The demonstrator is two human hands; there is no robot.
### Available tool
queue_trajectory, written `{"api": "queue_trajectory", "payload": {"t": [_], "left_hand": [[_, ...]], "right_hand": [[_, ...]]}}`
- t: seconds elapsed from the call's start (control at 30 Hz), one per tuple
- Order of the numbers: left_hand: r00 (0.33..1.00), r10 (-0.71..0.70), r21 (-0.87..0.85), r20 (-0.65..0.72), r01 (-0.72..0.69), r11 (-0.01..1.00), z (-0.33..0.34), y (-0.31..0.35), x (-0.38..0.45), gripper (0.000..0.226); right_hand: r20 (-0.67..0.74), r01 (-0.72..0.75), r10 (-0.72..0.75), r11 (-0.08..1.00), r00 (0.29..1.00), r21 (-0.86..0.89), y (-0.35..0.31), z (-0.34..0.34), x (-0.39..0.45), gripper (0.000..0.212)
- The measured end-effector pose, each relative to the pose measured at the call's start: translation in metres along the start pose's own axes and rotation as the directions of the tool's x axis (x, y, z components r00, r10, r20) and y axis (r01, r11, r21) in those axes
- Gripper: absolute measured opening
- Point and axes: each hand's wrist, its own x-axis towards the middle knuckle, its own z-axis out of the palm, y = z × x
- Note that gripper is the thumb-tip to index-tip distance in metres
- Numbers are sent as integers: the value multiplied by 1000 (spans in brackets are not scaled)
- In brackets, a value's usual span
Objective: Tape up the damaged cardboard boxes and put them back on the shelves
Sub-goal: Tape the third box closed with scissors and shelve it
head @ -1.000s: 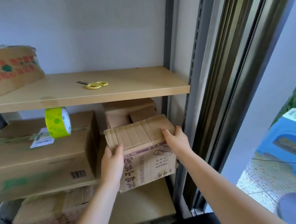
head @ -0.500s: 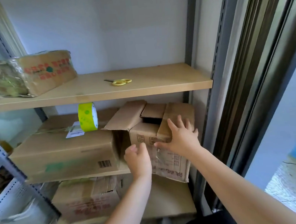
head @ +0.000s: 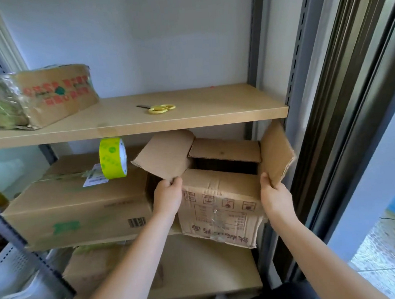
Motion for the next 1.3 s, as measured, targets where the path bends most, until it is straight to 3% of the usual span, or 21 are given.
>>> {"api": "queue_trajectory", "payload": {"t": [0.1,0.2,0.27,0.37,0.43,0.53,0.6,0.7,0.83,0.9,1.0,1.03,1.1,1.17,1.23,1.3], "left_hand": [[999,6,18,-49,-5,1000,-11,-22,-30,39],[982,-188,-83,27,189,978,-18,-35,-44,37],[962,-262,-148,80,271,951,-25,-38,-46,47],[962,-268,-233,48,272,934,-34,-45,-51,61],[965,-262,-245,14,257,935,-41,-49,-58,59],[968,-252,-255,-9,242,936,-52,-48,-63,53],[967,-253,-271,-8,241,932,-57,-43,-58,52],[967,-252,-261,-24,237,936,-61,-37,-41,55],[964,-263,-261,-34,245,934,-57,-32,-9,66],[959,-282,-246,-41,263,933,-56,-29,12,77],[953,-296,-193,-66,279,941,-65,-26,36,86],[957,-285,-148,-57,274,950,-68,-25,40,86],[963,-266,-66,-33,264,962,-71,-22,41,78],[974,-216,-34,-72,214,976,-63,-16,34,56],[961,-147,-35,-233,143,989,-48,-8,20,42],[896,-113,-96,-429,79,992,-30,-2,-5,44]], "right_hand": [[21,-68,66,990,998,126,11,-7,-7,33],[95,-129,105,945,990,301,14,-16,-23,53],[151,-152,106,929,983,336,14,-20,-35,60],[236,-165,82,919,968,359,16,-29,-51,61],[293,-176,72,921,954,348,18,-35,-61,56],[400,-179,41,932,916,315,15,-40,-67,25],[453,-151,21,956,891,253,7,-39,-66,21],[513,-78,1,989,858,129,-4,-32,-58,43],[614,103,5,985,789,-141,-10,-7,-41,50],[709,193,-30,970,705,-151,-13,8,-27,83],[865,275,3,948,501,-163,-20,12,2,120],[866,228,58,954,497,-194,-24,7,11,125],[785,87,122,972,607,-219,-41,-3,21,136],[663,60,107,973,741,-223,-53,-7,31,135],[600,107,53,968,798,-227,-63,3,37,126],[547,117,10,973,837,-197,-65,23,44,125]]}}
